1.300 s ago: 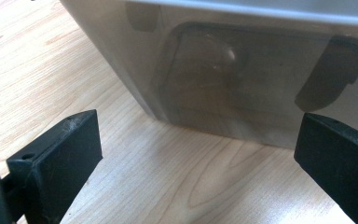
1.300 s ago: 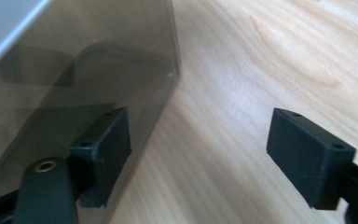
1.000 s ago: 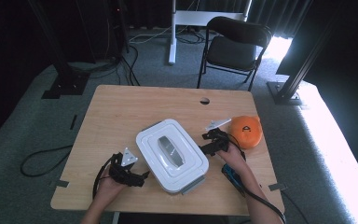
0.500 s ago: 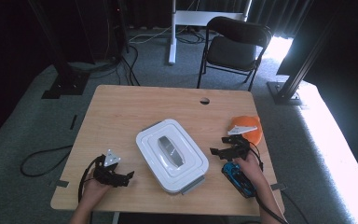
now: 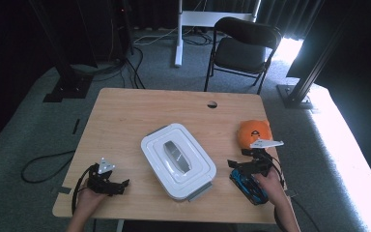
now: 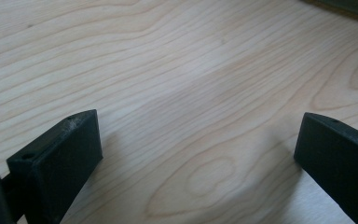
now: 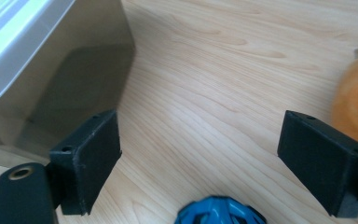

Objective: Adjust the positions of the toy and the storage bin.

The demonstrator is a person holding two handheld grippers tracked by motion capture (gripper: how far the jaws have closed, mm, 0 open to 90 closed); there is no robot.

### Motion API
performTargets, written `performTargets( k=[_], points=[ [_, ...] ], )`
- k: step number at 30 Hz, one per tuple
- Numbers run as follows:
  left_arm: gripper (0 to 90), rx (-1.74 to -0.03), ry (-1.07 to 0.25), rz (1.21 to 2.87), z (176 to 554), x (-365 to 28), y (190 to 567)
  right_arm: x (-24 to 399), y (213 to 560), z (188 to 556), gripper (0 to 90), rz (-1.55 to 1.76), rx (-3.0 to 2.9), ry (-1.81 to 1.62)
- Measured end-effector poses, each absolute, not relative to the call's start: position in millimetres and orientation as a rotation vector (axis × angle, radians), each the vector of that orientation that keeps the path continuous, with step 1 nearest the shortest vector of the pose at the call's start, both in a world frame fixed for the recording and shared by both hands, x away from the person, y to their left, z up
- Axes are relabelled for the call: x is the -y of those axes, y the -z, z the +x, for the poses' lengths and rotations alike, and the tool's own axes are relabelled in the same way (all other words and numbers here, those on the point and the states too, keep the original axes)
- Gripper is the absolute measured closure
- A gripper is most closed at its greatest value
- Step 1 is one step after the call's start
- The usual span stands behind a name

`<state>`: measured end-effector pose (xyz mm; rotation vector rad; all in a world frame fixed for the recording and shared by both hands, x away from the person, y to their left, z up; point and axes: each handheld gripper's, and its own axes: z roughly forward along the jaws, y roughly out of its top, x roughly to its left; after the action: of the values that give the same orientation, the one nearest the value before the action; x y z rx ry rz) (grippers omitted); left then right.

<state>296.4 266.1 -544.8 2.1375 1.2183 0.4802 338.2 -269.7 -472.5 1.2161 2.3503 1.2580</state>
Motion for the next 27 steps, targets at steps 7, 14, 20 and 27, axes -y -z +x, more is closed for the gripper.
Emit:
performTargets(
  k=[7, 14, 20, 27],
  points=[
    [1.2, -1.229, -0.5, 2.117, 294, -276, 546, 270, 451, 326, 11.8, 1.204, -2.318, -1.343],
    [1.2, -1.235, -0.506, 2.116, 294, -278, 546, 259, 422, 319, 11.8, 1.133, -2.304, -1.414],
    [1.2, -1.246, -0.51, 2.109, 294, -278, 547, 238, 405, 315, 11.8, 1.047, -2.326, -1.445],
    [1.2, -1.248, -0.51, 2.11, 294, -278, 546, 214, 397, 313, 11.9, 1.004, -2.351, -1.447]
  ],
)
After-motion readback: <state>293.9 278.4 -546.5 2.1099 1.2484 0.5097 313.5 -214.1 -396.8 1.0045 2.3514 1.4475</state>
